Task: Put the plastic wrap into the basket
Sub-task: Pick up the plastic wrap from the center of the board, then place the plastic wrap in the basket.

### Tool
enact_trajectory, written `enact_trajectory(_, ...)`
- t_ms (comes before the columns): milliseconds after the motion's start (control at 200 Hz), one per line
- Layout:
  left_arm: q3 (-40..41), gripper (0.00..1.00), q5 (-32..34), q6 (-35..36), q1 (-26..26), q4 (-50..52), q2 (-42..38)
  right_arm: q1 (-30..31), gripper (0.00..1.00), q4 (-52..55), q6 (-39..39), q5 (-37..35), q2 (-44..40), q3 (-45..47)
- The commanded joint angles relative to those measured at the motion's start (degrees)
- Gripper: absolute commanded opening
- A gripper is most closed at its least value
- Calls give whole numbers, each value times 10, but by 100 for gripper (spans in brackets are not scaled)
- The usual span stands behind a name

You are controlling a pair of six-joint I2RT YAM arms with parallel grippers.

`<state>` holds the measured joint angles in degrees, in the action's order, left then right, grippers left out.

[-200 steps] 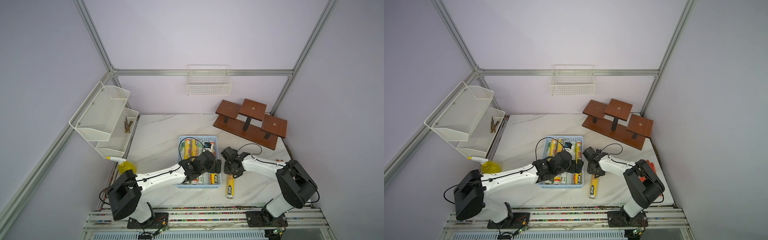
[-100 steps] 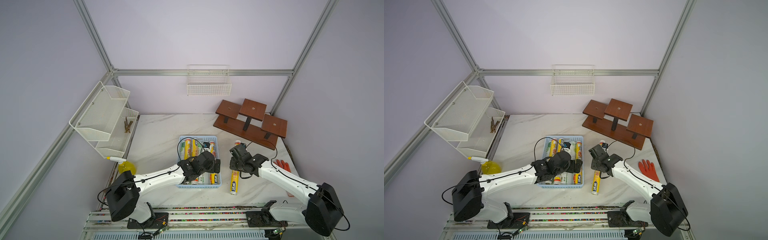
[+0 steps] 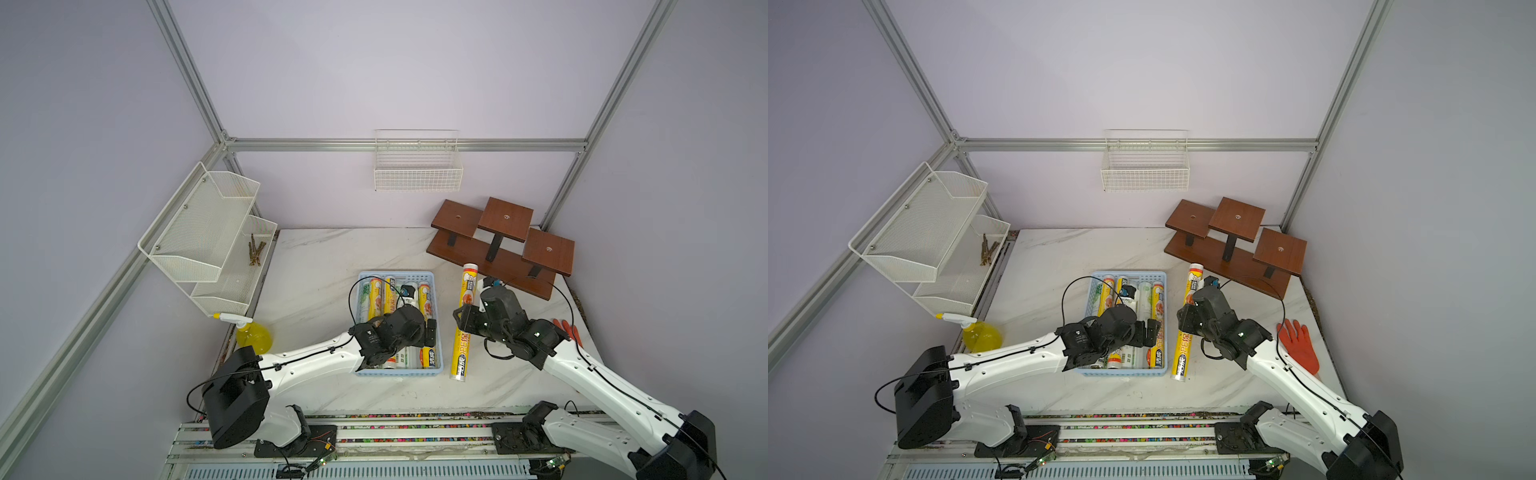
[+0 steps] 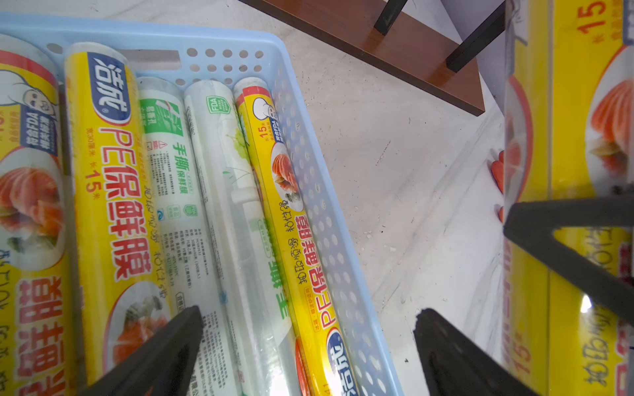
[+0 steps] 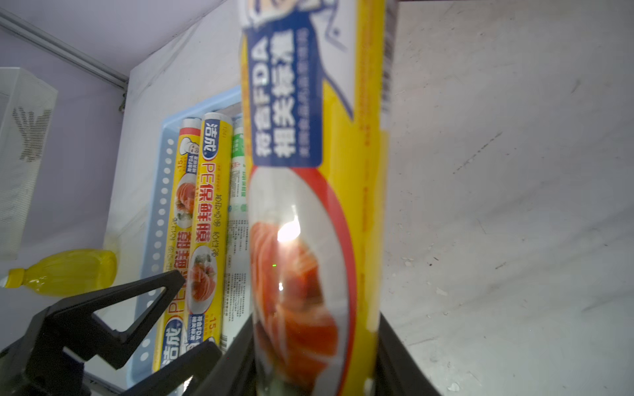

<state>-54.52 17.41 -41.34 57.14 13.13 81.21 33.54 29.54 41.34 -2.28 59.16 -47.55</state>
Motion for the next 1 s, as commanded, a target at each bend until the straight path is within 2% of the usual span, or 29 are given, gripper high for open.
enact_trajectory(0, 5, 100, 25, -3, 2, -13, -34, 0, 34, -67, 12, 56, 4, 4)
enact_trajectory(360, 41, 100, 72, -10, 2, 29, -99, 4, 34, -158, 39, 131, 61, -10)
enact_trajectory(710, 64, 100, 120, -24, -2, 74, -146, 17, 35, -227, 69, 155, 146, -25)
enact_trajectory(995, 73, 100, 124, -31, -3, 82, -160, 22, 35, -252, 74, 162, 209, -42)
